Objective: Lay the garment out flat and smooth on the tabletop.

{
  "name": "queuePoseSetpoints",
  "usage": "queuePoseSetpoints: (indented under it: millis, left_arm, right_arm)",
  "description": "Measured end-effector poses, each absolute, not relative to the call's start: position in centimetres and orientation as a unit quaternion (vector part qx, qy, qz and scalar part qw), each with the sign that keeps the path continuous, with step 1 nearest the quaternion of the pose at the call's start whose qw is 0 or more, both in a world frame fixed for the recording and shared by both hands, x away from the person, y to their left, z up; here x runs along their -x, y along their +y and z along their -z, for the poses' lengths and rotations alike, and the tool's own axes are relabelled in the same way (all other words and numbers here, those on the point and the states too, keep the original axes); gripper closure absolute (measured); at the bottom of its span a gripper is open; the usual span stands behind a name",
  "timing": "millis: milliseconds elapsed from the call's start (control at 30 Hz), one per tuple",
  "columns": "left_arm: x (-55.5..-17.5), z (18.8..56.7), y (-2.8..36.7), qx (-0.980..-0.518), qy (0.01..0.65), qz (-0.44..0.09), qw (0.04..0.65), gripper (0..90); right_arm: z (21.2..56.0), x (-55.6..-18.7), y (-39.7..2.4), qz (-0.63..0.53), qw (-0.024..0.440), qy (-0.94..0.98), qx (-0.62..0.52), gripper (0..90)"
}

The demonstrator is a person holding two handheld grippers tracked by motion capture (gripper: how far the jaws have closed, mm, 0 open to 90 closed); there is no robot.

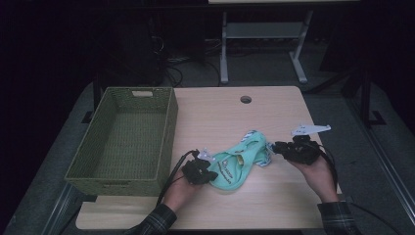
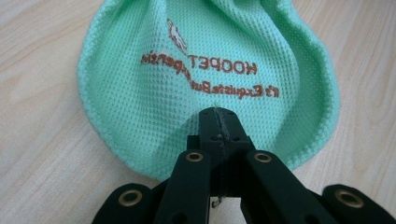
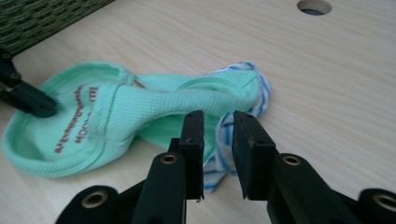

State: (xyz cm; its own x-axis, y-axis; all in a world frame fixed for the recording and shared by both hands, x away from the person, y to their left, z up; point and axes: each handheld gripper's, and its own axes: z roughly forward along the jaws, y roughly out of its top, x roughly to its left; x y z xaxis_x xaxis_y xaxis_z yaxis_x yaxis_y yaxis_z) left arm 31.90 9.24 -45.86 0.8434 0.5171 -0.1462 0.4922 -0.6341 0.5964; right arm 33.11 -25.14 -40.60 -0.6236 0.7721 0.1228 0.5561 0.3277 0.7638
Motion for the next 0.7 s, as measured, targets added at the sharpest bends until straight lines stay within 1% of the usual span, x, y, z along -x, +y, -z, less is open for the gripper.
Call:
queuePoseSetpoints:
  millis: [200,367,667,700]
  left_arm:
    - [-31.9,45.9,9.2,-0.9,0.285,-0.016,0.329,89.6]
    - [-31.9,45.9,9.2,-0.902,0.282,-0.016,0.326,89.6]
    - [-31.9,46.0,9.2,-0.897,0.289,-0.011,0.333,89.6]
    - [-32.0,45.9,9.3,-0.902,0.281,-0.012,0.327,89.6]
  right_arm:
    - [41.2,-31.7,-24.9,-0.412,0.114,0.806,-0.411,75.4]
    - [41.9,-31.2,-24.3,-0.41,0.101,0.81,-0.406,75.4]
    - [44.4,-32.7,-23.3,-0.39,0.089,0.818,-0.413,74.9]
    - [44.6,-32.9,-23.1,-0.383,0.09,0.822,-0.412,74.8]
